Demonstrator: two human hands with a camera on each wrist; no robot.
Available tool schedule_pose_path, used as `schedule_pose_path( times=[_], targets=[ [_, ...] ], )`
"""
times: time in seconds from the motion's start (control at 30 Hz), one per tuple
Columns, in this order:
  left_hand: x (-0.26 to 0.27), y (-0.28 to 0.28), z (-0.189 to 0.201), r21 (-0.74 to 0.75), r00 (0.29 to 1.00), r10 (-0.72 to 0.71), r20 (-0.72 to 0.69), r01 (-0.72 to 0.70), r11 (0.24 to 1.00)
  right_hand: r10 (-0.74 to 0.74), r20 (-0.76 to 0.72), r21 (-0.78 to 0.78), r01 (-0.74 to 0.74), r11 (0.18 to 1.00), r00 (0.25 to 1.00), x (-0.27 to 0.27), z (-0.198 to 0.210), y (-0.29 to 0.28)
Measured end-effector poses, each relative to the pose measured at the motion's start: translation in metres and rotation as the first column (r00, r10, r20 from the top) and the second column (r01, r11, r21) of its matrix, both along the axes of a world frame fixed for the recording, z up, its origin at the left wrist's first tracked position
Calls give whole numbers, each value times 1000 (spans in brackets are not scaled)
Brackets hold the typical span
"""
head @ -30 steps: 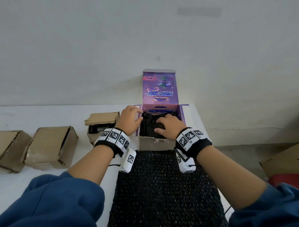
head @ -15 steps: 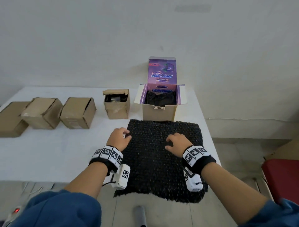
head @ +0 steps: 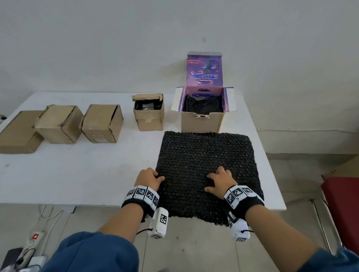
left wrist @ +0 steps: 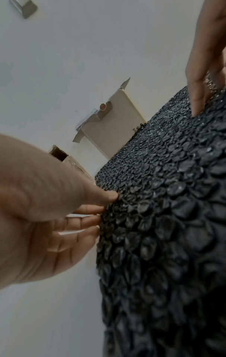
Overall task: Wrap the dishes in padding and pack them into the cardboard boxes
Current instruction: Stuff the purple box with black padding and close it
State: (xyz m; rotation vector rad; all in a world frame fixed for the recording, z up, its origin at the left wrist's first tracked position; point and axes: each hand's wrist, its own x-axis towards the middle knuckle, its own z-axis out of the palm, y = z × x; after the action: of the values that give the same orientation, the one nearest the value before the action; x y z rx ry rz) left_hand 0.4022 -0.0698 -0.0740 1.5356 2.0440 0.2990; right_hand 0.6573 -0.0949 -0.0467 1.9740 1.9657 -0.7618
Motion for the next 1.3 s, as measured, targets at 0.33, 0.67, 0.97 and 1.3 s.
schedule_pose_path(
  times=[0.33, 0.67, 0.97, 1.3],
  targets=[
    [-6, 2, -9, 57, 998, -43, 44, 40, 998, 16, 68, 72, -21, 997, 998, -5, -7, -11],
    [19, -3, 43, 236, 869, -274, 412, 189, 953, -40, -87, 103, 49, 994, 995, -6, 9, -8],
    [106, -7, 95, 154, 472, -404, 784, 481, 863, -343, -817, -73, 507, 859, 464, 9, 92, -6],
    [162, 4, 36, 124, 883, -350, 314, 327, 937, -436, -473, 146, 557, 818, 765, 116, 34, -12]
  ],
)
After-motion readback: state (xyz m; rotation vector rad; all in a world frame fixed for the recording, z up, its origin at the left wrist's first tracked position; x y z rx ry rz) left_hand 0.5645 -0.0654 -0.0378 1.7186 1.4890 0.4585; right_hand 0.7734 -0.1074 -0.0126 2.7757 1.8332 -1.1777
